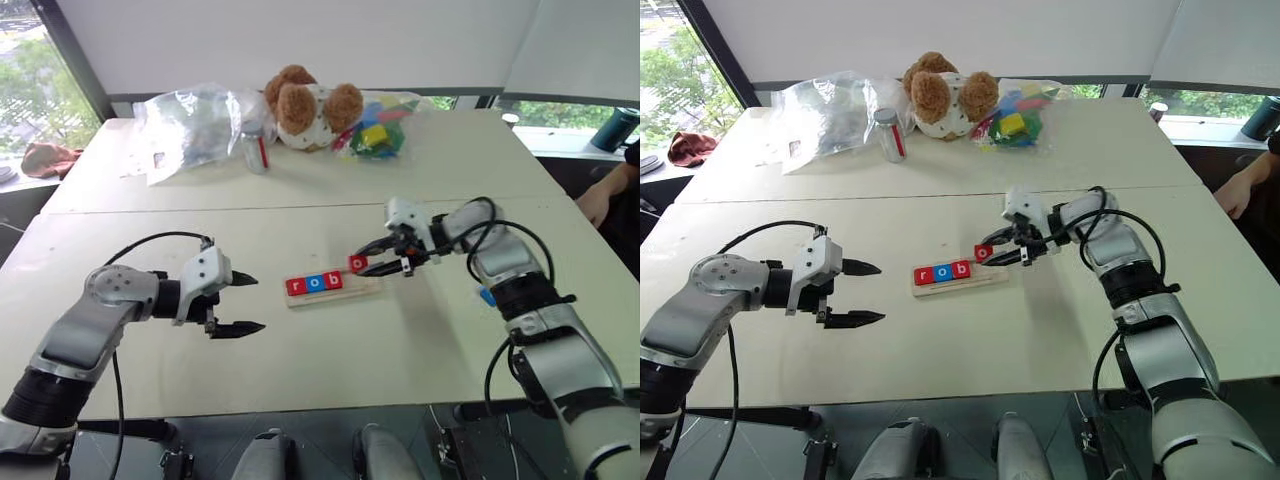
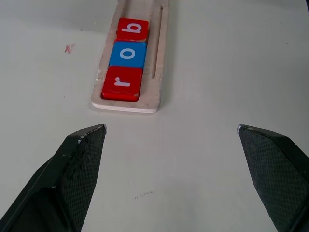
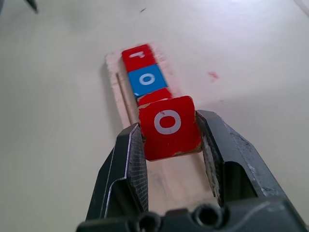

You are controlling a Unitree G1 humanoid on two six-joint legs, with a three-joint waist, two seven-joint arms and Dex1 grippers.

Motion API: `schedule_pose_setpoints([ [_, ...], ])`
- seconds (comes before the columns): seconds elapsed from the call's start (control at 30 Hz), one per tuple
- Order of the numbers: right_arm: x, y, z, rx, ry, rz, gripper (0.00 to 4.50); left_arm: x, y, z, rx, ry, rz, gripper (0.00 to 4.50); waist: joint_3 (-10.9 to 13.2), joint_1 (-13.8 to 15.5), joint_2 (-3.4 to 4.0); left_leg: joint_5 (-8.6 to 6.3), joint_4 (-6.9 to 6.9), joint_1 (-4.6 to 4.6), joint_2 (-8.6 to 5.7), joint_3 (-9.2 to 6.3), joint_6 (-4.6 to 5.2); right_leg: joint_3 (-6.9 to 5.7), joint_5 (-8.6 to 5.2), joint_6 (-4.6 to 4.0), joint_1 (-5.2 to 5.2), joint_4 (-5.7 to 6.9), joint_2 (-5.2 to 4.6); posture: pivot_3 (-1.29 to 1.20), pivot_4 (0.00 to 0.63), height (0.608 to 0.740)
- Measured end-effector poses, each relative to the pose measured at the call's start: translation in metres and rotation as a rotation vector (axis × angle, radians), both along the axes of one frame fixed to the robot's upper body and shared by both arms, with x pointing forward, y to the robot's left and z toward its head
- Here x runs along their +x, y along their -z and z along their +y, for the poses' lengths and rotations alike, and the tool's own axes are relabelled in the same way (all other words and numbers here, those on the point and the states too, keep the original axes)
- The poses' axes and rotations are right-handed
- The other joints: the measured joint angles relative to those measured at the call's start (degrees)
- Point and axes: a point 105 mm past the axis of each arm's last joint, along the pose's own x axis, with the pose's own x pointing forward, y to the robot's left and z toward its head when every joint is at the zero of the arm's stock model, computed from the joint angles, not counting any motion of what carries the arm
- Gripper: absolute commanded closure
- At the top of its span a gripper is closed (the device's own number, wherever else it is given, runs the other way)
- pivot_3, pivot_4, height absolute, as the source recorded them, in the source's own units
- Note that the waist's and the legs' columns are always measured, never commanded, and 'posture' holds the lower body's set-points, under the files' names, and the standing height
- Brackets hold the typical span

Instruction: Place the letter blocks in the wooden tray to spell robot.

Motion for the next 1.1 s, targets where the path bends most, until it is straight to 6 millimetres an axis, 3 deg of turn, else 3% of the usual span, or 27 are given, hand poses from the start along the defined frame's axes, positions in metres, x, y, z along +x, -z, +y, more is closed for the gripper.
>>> schedule_pose_setpoints([
  [0.17, 0.004, 0.019, 0.0, -0.077, -0.037, 0.021, 3.38, -0.004, 0.005, 0.001, 0.0, -0.008, 0.014, 0.0, 0.0, -0.5, 0.0, 0.13, -0.02, -0.01, -0.03, 0.03, -0.24, 0.0, 0.0, 0.0, -0.02, -0.03, -0.03, 0.0, 0.15, 0.74],
  [0.37, 0.012, 0.014, 0.014, -0.089, -0.076, -0.029, 3.38, -0.007, 0.004, -0.003, -0.001, -0.006, 0.001, 0.0, 0.0, -0.8, 0.0, 0.19, -0.06, 0.01, 0.03, 0.02, -0.34, -0.01, 0.0, 0.0, -0.06, 0.02, 0.04, 0.0, 0.15, 0.74],
  [1.1, 0.017, 0.026, 0.012, -0.129, -0.059, -0.012, 3.38, -0.007, 0.008, -0.003, 0.015, -0.026, -0.004, 0.0, 0.0, -0.7, 0.0, 0.2, -0.05, 0.01, 0.02, 0.02, -0.37, -0.01, 0.0, 0.0, -0.04, 0.01, 0.03, 0.0, 0.15, 0.74],
])
